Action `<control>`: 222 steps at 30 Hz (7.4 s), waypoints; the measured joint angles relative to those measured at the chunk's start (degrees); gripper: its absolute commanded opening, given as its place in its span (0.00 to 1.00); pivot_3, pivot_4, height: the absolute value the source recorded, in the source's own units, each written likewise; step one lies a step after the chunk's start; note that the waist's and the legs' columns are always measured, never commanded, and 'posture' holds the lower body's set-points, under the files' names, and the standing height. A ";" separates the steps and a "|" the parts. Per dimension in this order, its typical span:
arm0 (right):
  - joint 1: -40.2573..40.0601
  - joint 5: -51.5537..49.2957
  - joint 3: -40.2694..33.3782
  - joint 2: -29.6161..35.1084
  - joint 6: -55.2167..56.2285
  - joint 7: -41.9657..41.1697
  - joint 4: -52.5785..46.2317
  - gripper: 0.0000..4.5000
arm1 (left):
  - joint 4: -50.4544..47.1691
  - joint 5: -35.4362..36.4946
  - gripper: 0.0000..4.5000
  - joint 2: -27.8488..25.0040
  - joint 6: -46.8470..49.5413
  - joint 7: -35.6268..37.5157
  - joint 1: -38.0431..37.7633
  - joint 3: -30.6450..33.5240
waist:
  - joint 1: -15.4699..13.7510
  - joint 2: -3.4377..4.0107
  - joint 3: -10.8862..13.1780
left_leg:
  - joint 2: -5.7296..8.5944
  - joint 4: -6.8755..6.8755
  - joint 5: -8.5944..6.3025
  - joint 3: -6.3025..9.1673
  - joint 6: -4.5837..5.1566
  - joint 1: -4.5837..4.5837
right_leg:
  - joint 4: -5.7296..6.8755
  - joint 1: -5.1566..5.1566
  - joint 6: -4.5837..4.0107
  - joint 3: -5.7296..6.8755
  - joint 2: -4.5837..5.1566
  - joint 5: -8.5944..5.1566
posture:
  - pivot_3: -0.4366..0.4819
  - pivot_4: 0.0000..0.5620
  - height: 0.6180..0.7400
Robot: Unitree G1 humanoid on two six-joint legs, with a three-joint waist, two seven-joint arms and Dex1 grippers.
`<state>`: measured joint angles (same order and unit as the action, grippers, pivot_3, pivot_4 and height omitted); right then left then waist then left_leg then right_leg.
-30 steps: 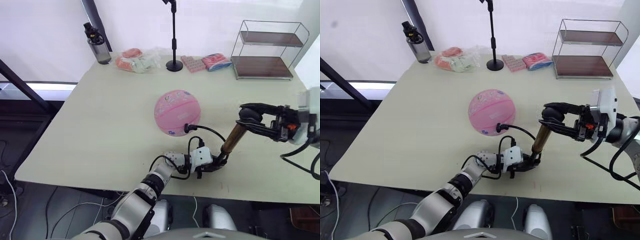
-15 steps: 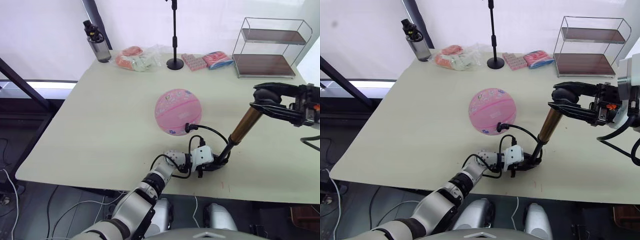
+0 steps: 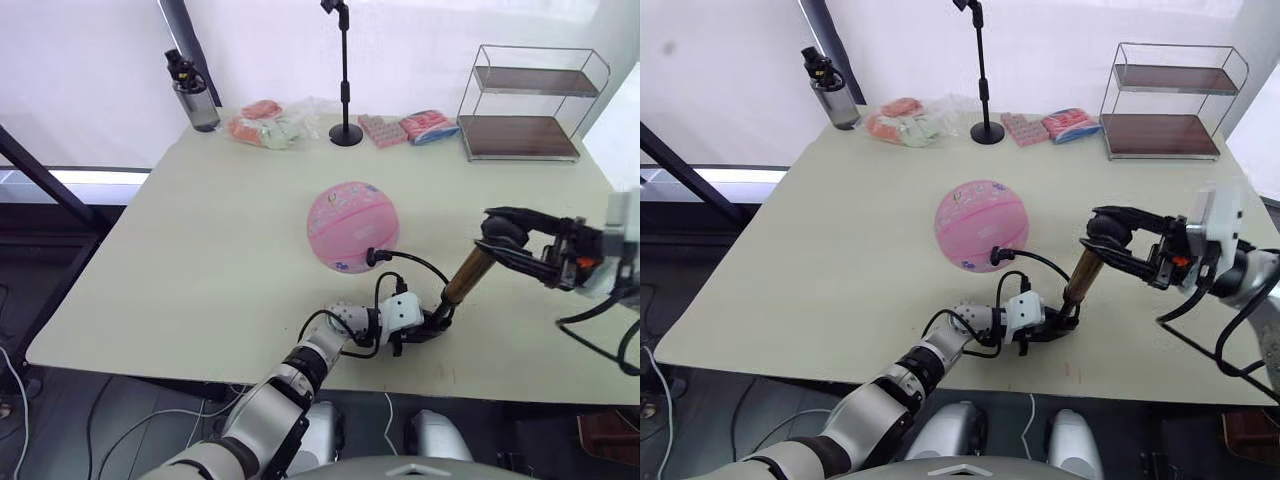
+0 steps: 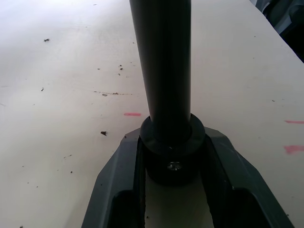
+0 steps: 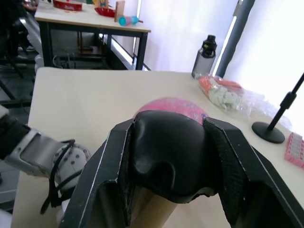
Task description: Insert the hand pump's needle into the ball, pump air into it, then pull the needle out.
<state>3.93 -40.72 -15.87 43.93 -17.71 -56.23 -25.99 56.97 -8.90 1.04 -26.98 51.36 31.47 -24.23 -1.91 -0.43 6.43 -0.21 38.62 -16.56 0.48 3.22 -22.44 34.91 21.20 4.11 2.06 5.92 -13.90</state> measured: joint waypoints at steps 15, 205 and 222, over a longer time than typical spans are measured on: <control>-5.20 16.12 14.03 -8.40 19.16 1.00 11.35 0.38 | 0.79 -0.01 0.25 -0.42 0.19 -0.52 -0.01 0.16 | 0.93 -0.04 -0.21 | -0.01 -0.14 -0.01 0.03 -0.01 0.64 | -0.03 -0.58 0.02 -0.01 -0.04 -0.03 | 0.48 0.27 0.96; 3.03 -7.23 -6.82 7.21 -7.27 -2.35 -0.49 0.38 | -0.62 0.06 0.25 0.54 -0.29 0.71 0.22 1.18 | -0.30 0.45 0.88 | 0.10 -0.13 0.01 0.03 -0.02 -0.25 | -0.06 0.31 -0.01 -0.15 0.05 0.01 | 0.48 0.27 0.96; -6.60 12.49 10.01 -4.14 14.83 -3.01 9.33 0.38 | -0.60 -0.78 0.25 0.44 0.09 -0.08 -0.40 1.05 | -0.24 0.16 -0.04 | 0.08 -0.15 0.01 0.03 -0.02 -0.16 | -0.05 0.28 -0.01 -0.16 -0.11 0.00 | 0.48 0.27 0.96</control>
<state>-2.67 -28.23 -5.86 39.79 -2.88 -59.24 -16.66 56.37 -9.67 1.48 -26.89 51.28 31.07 -23.17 -2.15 -0.28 6.39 -0.13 38.47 -16.55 0.52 3.20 -22.61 34.86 21.48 4.10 1.90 5.81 -13.90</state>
